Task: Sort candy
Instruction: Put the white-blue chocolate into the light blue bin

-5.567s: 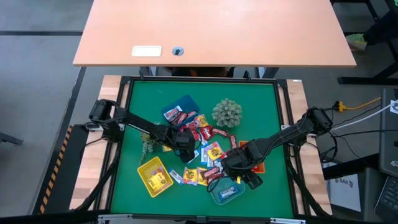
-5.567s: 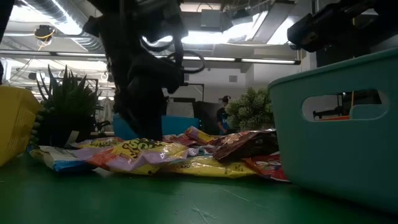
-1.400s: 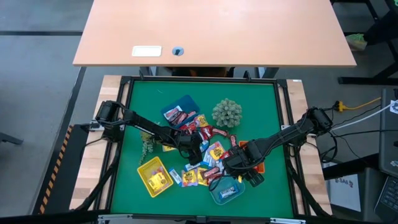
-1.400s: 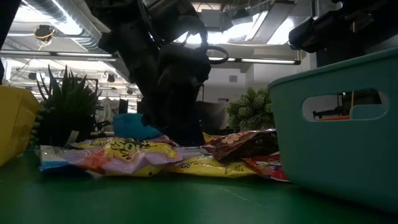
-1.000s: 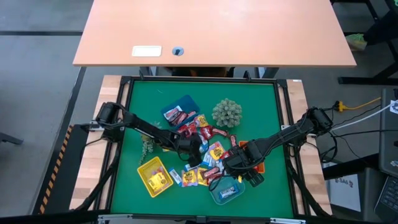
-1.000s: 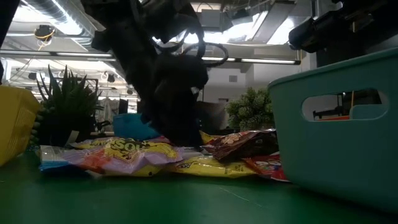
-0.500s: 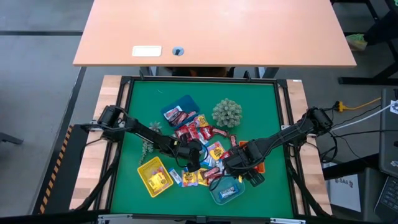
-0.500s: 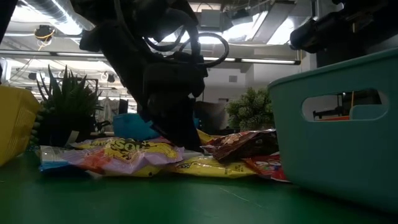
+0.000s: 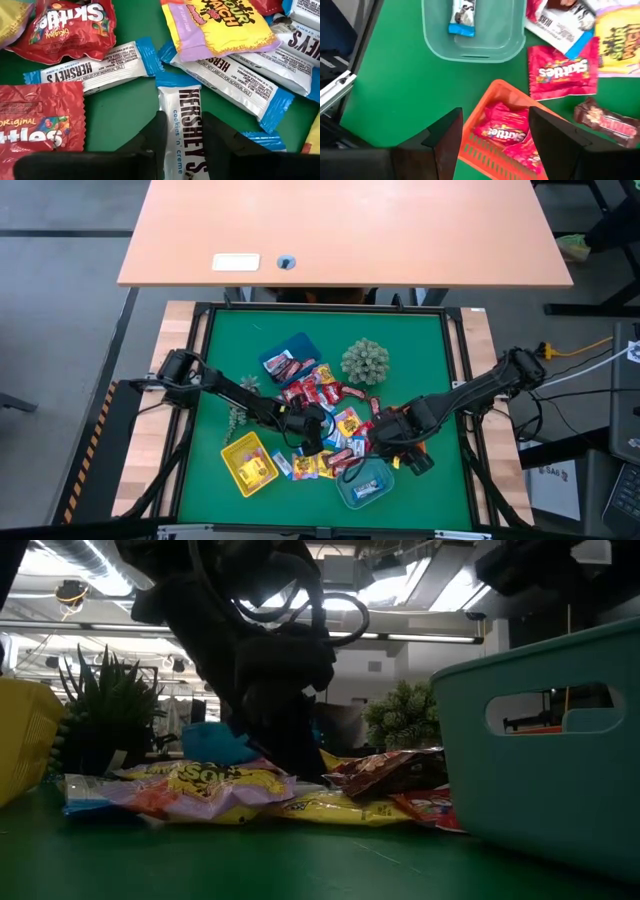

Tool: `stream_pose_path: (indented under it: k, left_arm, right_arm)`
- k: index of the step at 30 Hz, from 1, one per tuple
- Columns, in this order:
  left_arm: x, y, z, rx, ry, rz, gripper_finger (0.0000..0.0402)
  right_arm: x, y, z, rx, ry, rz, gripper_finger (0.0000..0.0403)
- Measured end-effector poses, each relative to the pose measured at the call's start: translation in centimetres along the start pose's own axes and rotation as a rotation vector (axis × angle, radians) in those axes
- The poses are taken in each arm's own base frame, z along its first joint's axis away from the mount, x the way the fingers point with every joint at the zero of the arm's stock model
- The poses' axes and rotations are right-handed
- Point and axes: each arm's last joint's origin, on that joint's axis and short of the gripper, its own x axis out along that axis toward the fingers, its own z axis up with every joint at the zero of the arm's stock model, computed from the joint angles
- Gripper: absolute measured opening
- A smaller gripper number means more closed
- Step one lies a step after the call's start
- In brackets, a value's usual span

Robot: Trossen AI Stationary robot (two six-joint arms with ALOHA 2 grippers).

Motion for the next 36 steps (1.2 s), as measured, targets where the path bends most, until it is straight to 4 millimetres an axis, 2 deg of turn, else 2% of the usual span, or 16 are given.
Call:
stream_pose_path:
  k: [12, 16, 27, 31, 36]
  left_arm:
    - [-3.7, -0.3, 2.4, -0.101, -0.061, -0.166, 0.0081]
    - [-4.1, -0.7, 2.9, -0.131, -0.083, -0.232, 0.0082]
    - [-4.2, -1.1, 2.8, -0.113, -0.076, -0.261, 0.0087]
    - [-4.4, -1.4, 2.5, -0.061, -0.076, -0.274, 0.0109]
    - [-3.9, -1.8, 2.1, 0.004, -0.073, -0.266, 0.0163]
  right_arm:
    - [-2.6, 0.4, -1.3, -0.014, -0.077, -0.096, 0.0227]
    - [-2.9, 0.4, -1.4, -0.015, -0.087, -0.114, 0.0227]
    - [-2.9, 0.4, -1.4, -0.016, -0.092, -0.114, 0.0227]
    - [-2.9, 0.4, -1.4, -0.016, -0.092, -0.115, 0.0227]
    - [-2.9, 0.4, -1.4, -0.016, -0.092, -0.114, 0.0227]
